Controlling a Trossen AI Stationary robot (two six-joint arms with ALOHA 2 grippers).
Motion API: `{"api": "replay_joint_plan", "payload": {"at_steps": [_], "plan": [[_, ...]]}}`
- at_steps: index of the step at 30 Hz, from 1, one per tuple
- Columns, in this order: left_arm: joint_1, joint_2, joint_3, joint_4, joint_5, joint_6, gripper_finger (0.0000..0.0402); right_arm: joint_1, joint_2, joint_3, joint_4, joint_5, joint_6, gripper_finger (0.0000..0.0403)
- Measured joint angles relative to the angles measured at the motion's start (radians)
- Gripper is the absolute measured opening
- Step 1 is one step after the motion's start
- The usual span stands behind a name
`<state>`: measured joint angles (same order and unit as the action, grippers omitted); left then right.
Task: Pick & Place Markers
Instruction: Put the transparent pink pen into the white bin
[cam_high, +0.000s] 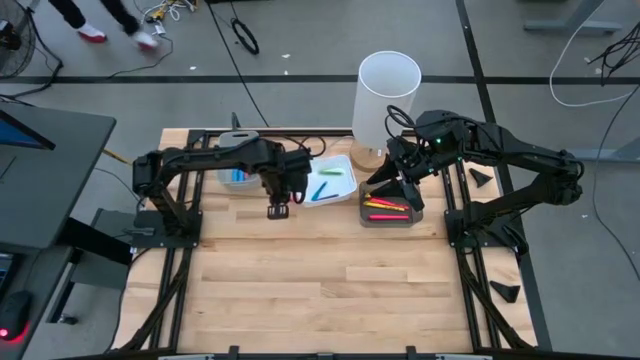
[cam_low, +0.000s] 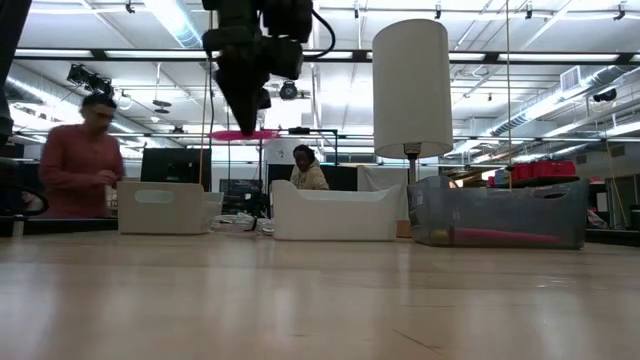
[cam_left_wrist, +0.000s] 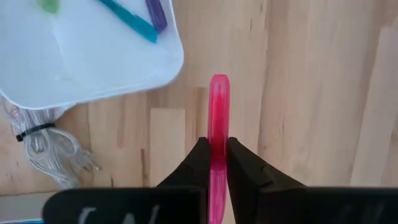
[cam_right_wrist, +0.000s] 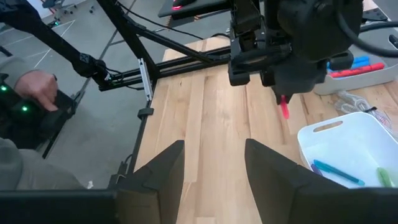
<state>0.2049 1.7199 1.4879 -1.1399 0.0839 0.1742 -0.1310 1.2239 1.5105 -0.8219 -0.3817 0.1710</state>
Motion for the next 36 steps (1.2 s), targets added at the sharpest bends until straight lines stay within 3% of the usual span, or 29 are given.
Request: {"api": "replay_joint_plan", "payload": {"at_steps": [11, 26, 36], "plan": [[0.068, 0.084, 0.112, 0.038, -0.009, -0.062, 0.0030, 0.000, 0.000, 0.000, 0.001, 0.000, -0.001, 0.0168], [0.113, 0.428, 0.524, -0.044, -0.012, -0.050, 0.0030, 0.000, 0.000, 0.000, 0.014, 0.000, 0.007, 0.0168], [0.112, 0.490, 0.547, -0.047, -0.013, -0.050, 0.0029, 0.000, 0.000, 0.000, -0.006, 0.000, 0.004, 0.0168]]}}
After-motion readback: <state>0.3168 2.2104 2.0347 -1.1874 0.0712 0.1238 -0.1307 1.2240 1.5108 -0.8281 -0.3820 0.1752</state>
